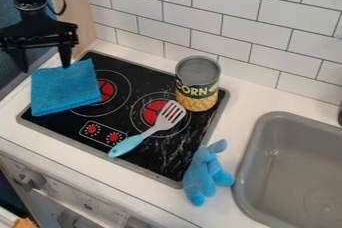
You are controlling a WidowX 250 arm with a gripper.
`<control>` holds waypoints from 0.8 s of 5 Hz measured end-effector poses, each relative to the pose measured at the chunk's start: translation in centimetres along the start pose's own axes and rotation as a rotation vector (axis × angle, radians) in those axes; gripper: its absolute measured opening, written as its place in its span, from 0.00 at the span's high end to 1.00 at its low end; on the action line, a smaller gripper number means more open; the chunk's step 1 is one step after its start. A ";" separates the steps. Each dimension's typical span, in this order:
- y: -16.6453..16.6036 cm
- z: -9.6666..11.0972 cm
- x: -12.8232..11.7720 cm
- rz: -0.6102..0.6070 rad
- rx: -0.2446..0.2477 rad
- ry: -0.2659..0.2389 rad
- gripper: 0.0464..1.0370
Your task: Put the blue cloth on the right burner
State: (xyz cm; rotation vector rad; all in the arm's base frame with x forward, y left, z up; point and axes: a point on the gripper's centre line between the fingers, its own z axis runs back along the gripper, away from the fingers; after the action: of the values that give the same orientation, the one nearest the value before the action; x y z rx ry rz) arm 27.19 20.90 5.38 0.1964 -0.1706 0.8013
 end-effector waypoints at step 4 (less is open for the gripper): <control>-2.2 -5.6 -0.6 0.031 -0.019 0.088 0.04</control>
State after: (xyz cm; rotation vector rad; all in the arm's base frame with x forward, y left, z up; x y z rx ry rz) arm 28.84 20.34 -0.37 0.1406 -0.0981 0.8370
